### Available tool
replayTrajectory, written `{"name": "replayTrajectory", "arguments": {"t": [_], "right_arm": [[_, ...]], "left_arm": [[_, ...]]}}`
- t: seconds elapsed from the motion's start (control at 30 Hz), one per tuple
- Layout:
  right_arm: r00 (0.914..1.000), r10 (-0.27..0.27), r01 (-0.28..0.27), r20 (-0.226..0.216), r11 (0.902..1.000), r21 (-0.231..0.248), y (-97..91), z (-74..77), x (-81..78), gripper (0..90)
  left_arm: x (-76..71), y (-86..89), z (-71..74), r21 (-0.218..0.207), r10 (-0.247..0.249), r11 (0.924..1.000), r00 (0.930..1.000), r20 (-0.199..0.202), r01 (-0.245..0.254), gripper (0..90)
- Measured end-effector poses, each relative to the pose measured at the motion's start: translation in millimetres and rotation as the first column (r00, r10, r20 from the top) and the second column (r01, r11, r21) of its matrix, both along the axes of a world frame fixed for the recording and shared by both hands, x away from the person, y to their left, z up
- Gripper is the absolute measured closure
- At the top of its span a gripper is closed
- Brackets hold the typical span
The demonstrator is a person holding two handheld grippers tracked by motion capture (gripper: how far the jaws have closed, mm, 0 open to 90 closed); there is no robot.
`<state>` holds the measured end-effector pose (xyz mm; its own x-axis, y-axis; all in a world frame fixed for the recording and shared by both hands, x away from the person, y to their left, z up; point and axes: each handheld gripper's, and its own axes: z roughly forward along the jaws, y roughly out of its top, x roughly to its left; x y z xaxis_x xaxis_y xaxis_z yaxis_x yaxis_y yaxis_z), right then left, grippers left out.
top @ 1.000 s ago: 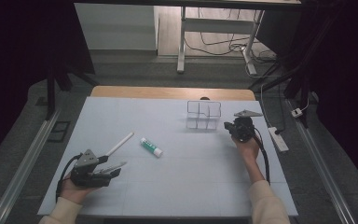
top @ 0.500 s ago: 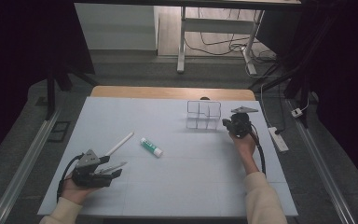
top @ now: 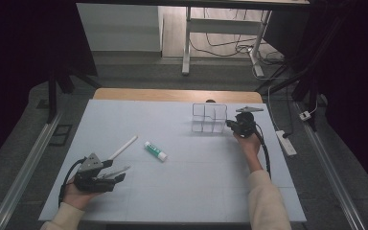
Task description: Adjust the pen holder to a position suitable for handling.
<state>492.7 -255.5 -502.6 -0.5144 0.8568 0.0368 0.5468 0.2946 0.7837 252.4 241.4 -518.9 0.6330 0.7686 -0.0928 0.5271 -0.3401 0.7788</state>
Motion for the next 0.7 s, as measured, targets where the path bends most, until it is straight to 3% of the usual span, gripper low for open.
{"name": "replayTrajectory", "arguments": {"t": [0.2, 0.27, 0.7], "right_arm": [[1.0000, 0.009, -0.009, 0.000, 0.9999, -0.006, 3.3, -0.2, 0.5, 88.8], [1.0000, 0.008, -0.008, 0.005, 0.9995, -0.032, 5.8, 1.5, 0.0, 88.8], [1.0000, 0.007, -0.007, -0.005, 0.9991, -0.043, 13.4, 2.1, 2.1, 88.8]], "left_arm": [[0.1, 0.9, -0.3, -0.003, 0.002, 1.0000, 1.0000, -0.001, -0.002, 25.4], [-0.1, 1.1, -0.4, -0.004, 0.002, 1.0000, 1.0000, 0.002, -0.002, 25.6], [0.7, 0.9, -1.7, 0.004, 0.000, 1.0000, 1.0000, -0.005, 0.000, 25.6]]}}
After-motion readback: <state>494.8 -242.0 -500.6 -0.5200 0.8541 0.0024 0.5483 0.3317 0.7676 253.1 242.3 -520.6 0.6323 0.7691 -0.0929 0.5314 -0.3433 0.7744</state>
